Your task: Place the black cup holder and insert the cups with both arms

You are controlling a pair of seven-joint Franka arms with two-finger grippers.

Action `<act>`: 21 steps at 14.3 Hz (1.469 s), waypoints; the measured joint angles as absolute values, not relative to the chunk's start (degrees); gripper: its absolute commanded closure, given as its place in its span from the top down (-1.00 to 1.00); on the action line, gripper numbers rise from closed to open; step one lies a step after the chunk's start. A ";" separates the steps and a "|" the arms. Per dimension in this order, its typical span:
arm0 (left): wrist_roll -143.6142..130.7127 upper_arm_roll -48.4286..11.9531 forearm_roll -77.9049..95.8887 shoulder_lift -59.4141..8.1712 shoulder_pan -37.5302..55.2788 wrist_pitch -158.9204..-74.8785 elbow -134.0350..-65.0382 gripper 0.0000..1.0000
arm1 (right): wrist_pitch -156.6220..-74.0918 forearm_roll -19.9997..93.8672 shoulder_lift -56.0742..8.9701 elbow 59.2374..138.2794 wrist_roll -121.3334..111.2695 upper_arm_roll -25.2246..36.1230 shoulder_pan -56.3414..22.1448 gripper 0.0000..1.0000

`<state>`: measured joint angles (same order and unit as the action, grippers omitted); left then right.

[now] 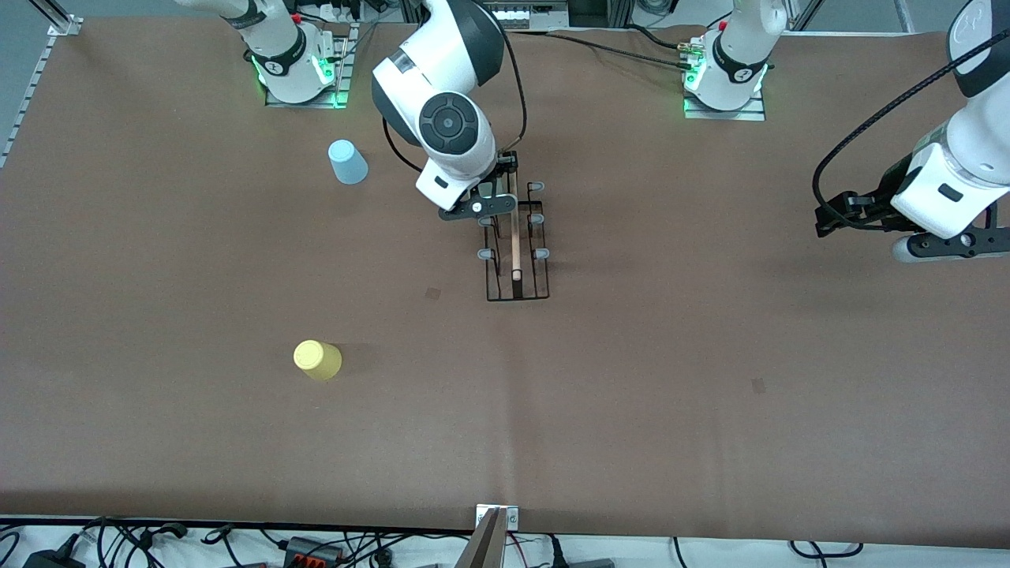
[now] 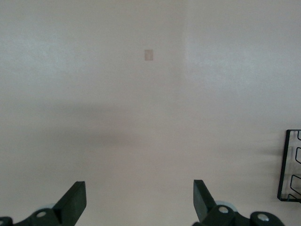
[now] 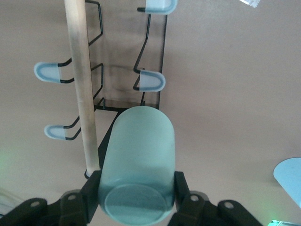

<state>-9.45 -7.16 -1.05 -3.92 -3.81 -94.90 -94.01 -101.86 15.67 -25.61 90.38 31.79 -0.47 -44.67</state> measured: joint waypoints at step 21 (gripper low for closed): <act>-9.39 -7.31 0.79 -3.93 -4.54 -95.23 -94.27 1.00 | -103.84 13.36 -28.57 85.44 39.07 9.09 -43.49 1.00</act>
